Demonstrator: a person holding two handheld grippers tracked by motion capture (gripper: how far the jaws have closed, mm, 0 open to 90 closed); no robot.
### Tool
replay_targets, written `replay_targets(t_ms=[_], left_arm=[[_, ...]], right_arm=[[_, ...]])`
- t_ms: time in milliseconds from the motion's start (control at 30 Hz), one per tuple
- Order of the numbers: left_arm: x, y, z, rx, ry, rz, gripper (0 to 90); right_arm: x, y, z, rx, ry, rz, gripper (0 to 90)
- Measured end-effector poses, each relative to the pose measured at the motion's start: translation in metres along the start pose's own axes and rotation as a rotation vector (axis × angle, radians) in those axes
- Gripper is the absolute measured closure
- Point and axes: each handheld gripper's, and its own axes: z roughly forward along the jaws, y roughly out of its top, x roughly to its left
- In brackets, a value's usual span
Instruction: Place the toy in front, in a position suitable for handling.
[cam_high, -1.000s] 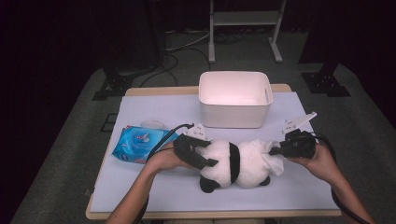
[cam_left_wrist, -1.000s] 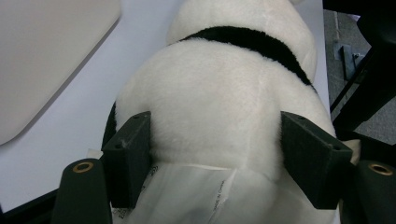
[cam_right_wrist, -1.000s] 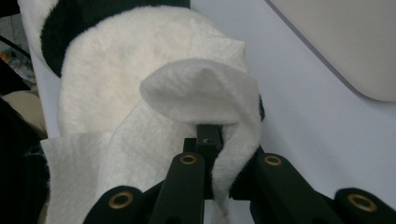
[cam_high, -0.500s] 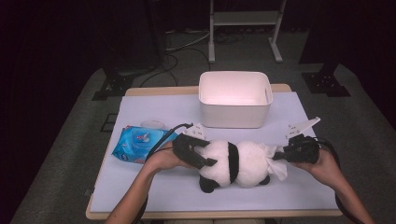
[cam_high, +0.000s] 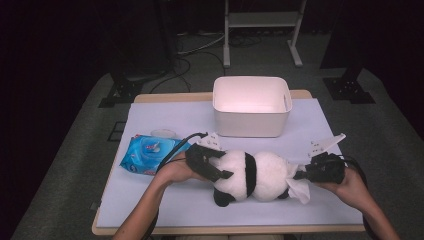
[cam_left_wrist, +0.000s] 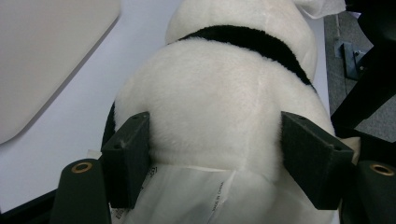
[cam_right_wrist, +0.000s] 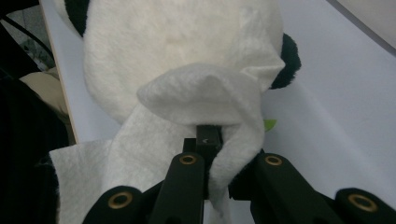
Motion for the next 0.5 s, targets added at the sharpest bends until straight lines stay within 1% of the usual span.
replay_targets(t_ms=[100,233,367,500], left_arm=[[-0.001,0.001,0.000,-0.003,-0.002,0.007,28.0],[-0.002,0.002,0.001,-0.013,-0.012,0.004,27.6],[-0.003,0.003,0.001,-0.012,-0.012,0.010,27.4],[-0.005,0.005,0.003,-0.017,-0.009,0.011,27.3]], right_arm=[[0.005,0.001,-0.002,-0.003,0.003,-0.010,84.5],[0.010,0.004,-0.004,-0.006,0.010,-0.028,84.4],[0.015,0.008,-0.005,0.001,0.008,-0.041,84.4],[0.022,0.016,-0.005,0.006,-0.001,-0.072,84.4]])
